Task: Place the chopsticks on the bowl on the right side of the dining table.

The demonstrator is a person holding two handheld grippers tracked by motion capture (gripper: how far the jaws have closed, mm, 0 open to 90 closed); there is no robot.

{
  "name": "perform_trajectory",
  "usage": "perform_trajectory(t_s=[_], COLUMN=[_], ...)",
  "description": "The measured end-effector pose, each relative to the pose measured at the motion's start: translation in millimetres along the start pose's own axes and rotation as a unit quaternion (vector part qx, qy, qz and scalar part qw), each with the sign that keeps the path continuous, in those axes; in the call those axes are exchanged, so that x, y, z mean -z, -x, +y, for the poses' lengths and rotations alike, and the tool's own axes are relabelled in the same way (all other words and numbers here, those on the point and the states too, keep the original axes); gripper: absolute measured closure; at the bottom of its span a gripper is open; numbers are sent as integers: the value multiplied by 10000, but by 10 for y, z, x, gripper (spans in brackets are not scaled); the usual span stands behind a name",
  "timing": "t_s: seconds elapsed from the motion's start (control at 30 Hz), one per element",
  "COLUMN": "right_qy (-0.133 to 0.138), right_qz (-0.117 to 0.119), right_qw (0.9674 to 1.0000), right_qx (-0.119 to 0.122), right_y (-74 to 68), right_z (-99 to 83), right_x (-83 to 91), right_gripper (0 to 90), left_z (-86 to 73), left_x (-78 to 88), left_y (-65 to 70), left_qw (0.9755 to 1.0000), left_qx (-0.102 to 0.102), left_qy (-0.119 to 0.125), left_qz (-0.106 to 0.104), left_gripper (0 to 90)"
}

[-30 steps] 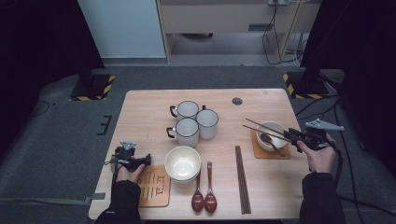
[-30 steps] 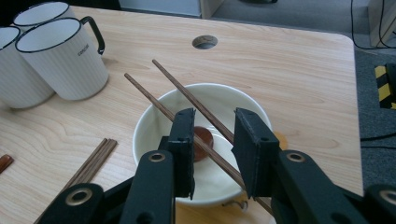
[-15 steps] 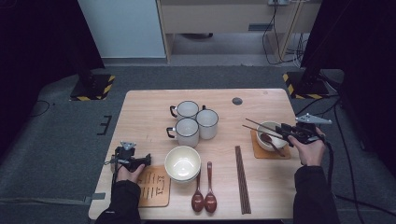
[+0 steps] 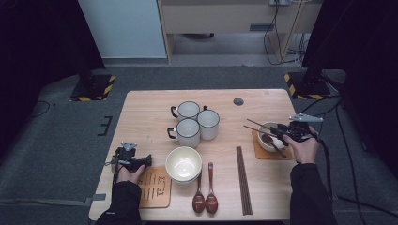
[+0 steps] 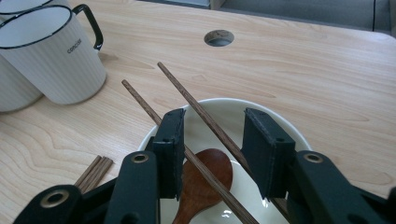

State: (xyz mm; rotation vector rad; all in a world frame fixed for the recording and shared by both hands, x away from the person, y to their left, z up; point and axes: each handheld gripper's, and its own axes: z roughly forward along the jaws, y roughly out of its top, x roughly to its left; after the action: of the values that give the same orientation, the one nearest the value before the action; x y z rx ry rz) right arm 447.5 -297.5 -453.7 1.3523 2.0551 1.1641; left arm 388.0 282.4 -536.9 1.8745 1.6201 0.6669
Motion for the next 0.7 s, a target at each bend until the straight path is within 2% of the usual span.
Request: perform_trajectory(t_s=[0.53, 0.7], right_qy=[-179, -213], right_qz=[-39, 20], right_qw=[9998, 9997], right_qx=[-81, -87], right_y=[21, 13], right_z=[-33, -36], right_x=[-141, -161], right_gripper=[500, 501], left_z=[0, 0], left_x=[0, 0], left_y=[0, 0], left_qw=[10000, 10000], left_qx=[0, -1], left_qy=[0, 0], left_qz=[-1, -1], left_gripper=[0, 0])
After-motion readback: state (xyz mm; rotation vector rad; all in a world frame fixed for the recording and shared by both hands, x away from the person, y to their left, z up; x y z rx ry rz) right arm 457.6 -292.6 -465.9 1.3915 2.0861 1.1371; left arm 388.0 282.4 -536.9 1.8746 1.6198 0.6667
